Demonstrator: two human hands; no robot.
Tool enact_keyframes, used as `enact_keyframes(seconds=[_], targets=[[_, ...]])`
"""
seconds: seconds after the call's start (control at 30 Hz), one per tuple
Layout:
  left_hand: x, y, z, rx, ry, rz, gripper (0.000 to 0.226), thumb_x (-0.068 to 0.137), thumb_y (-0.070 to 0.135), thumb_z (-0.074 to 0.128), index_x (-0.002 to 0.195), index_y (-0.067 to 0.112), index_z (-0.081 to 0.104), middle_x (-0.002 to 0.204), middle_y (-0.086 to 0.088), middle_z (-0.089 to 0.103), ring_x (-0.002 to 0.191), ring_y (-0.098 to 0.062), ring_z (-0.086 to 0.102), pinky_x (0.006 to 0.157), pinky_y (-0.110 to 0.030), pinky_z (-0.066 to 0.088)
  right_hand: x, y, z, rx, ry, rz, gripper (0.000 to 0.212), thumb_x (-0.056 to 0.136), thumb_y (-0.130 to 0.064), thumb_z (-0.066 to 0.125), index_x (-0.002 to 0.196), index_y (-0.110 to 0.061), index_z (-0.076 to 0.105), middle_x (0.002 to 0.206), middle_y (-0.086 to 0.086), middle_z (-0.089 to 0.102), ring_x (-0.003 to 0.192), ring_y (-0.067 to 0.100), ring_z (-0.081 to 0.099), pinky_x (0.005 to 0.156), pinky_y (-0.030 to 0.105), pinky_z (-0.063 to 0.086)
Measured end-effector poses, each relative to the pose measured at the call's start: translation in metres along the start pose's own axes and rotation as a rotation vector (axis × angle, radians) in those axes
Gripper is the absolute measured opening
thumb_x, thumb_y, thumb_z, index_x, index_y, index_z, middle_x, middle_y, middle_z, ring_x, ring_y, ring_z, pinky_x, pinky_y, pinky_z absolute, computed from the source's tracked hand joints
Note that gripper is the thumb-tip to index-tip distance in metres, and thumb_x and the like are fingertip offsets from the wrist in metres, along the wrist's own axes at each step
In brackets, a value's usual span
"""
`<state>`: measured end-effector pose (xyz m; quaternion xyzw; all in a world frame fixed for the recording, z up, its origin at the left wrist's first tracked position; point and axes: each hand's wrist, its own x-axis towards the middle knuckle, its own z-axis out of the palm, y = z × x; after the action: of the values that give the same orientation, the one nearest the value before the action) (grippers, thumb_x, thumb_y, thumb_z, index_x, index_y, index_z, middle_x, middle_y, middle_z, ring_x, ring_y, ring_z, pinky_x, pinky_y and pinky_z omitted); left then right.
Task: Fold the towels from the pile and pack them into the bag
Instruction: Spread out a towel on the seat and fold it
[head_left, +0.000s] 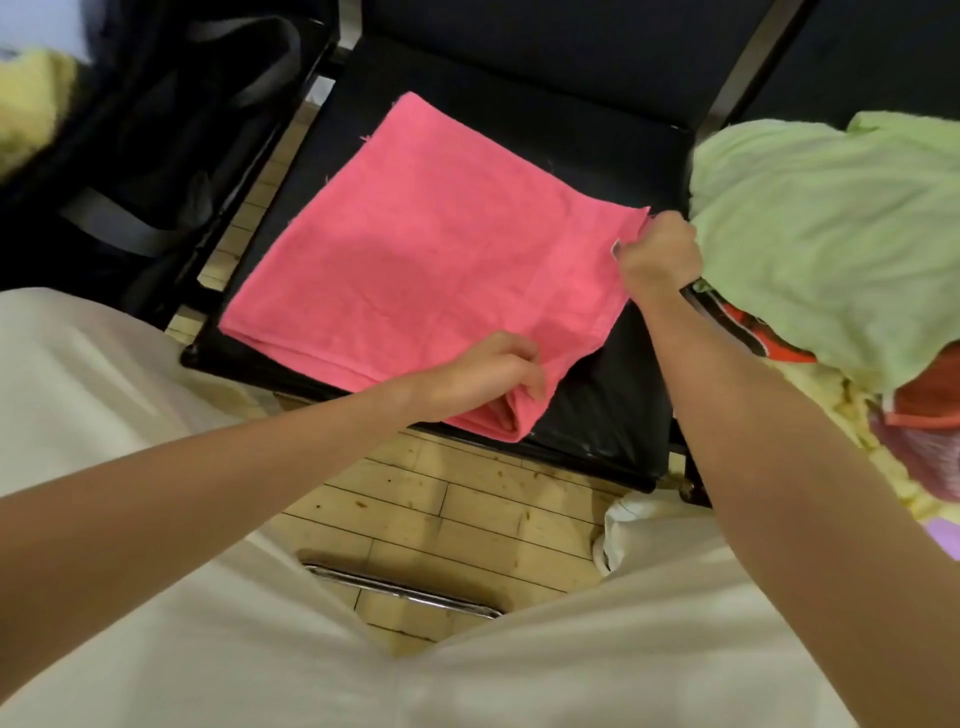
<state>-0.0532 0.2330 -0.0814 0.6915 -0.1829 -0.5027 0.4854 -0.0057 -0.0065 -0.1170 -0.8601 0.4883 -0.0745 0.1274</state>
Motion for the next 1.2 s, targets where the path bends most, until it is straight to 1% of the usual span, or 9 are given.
enact_keyframes(seconds=[0.13, 0.23, 0.47, 0.57, 0.7, 0.77, 0.9, 1.0, 1.2], targets=[[-0.001, 0.006, 0.014, -0.142, -0.102, 0.029, 0.036, 0.079, -0.009, 0.053, 0.056, 0.015, 0.040, 0.048, 0.004, 0.049, 0.052, -0.022, 0.057, 0.049, -0.027, 0.050, 0.010, 0.021, -0.004, 0.344, 0.014, -0.017, 0.019, 0.087, -0.021, 0.061, 0.092, -0.003, 0.064, 0.090, 0.009, 0.066, 0.086, 0.018, 0.064, 0.063, 0.021, 0.043], [-0.005, 0.007, 0.014, -0.176, -0.035, 0.062, 0.039, 0.080, -0.011, 0.055, 0.054, 0.014, 0.038, 0.046, 0.006, 0.047, 0.050, -0.018, 0.058, 0.045, -0.024, 0.051, 0.008, 0.009, -0.008, 0.586, -0.015, 0.003, 0.041, 0.090, -0.018, 0.058, 0.051, -0.012, 0.049, 0.041, -0.012, 0.046, 0.043, -0.003, 0.046, 0.046, 0.016, 0.034], [-0.036, -0.008, -0.050, -0.167, 0.305, 0.152, 0.049, 0.073, -0.017, 0.054, 0.046, 0.019, 0.034, 0.044, 0.012, 0.031, 0.042, -0.003, 0.038, 0.045, -0.018, 0.035, -0.016, -0.085, 0.014, 0.796, -0.061, -0.070, 0.019, 0.078, -0.017, 0.074, 0.071, -0.015, 0.055, 0.086, 0.006, 0.068, 0.079, 0.014, 0.064, 0.079, 0.022, 0.051], [-0.056, -0.013, -0.089, -0.162, 0.400, 0.164, 0.044, 0.075, -0.018, 0.053, 0.052, 0.013, 0.030, 0.046, 0.010, 0.033, 0.042, -0.005, 0.043, 0.046, -0.026, 0.047, -0.026, -0.135, 0.031, 0.859, -0.111, -0.079, 0.026, 0.081, -0.012, 0.071, 0.069, -0.017, 0.048, 0.079, 0.013, 0.069, 0.068, 0.024, 0.069, 0.070, 0.039, 0.058], [-0.076, -0.028, -0.132, -0.133, 0.557, 0.114, 0.034, 0.075, -0.008, 0.058, 0.056, 0.008, 0.037, 0.053, 0.002, 0.038, 0.053, -0.013, 0.050, 0.052, -0.029, 0.051, -0.050, -0.195, 0.053, 0.845, -0.139, -0.174, 0.032, 0.087, -0.004, 0.060, 0.069, -0.018, 0.038, 0.081, 0.018, 0.066, 0.065, 0.029, 0.068, 0.059, 0.036, 0.057], [-0.079, -0.039, -0.147, -0.031, 0.615, 0.053, 0.023, 0.075, 0.004, 0.062, 0.060, 0.008, 0.044, 0.057, -0.003, 0.045, 0.059, -0.020, 0.054, 0.059, -0.035, 0.049, -0.058, -0.214, 0.066, 0.809, -0.128, -0.194, 0.034, 0.087, -0.003, 0.057, 0.069, -0.020, 0.035, 0.078, 0.014, 0.063, 0.074, 0.033, 0.067, 0.071, 0.043, 0.055], [-0.080, -0.058, -0.162, 0.365, 0.641, -0.100, 0.017, 0.080, 0.017, 0.063, 0.078, 0.001, 0.059, 0.072, -0.013, 0.064, 0.070, -0.027, 0.063, 0.065, -0.042, 0.053, -0.069, -0.230, 0.082, 0.661, -0.163, -0.197, 0.010, 0.092, -0.009, 0.056, 0.099, -0.007, 0.050, 0.091, 0.008, 0.061, 0.093, 0.023, 0.061, 0.077, 0.022, 0.042], [-0.083, -0.065, -0.164, 0.639, 0.618, -0.177, 0.018, 0.085, 0.025, 0.063, 0.085, 0.007, 0.060, 0.078, -0.009, 0.064, 0.073, -0.025, 0.063, 0.065, -0.038, 0.052, -0.078, -0.227, 0.088, 0.622, -0.176, -0.190, 0.022, 0.092, -0.016, 0.058, 0.107, -0.001, 0.052, 0.103, 0.014, 0.064, 0.098, 0.024, 0.060, 0.083, 0.024, 0.044], [-0.084, -0.070, -0.164, 0.916, 0.736, 0.089, 0.031, 0.082, 0.012, 0.066, 0.110, 0.009, 0.054, 0.107, -0.010, 0.054, 0.100, -0.027, 0.054, 0.081, -0.037, 0.050, -0.120, -0.192, 0.074, 0.589, -0.213, -0.455, 0.012, 0.085, 0.000, 0.056, 0.082, -0.009, 0.048, 0.080, 0.011, 0.056, 0.076, 0.020, 0.052, 0.069, 0.028, 0.041]])
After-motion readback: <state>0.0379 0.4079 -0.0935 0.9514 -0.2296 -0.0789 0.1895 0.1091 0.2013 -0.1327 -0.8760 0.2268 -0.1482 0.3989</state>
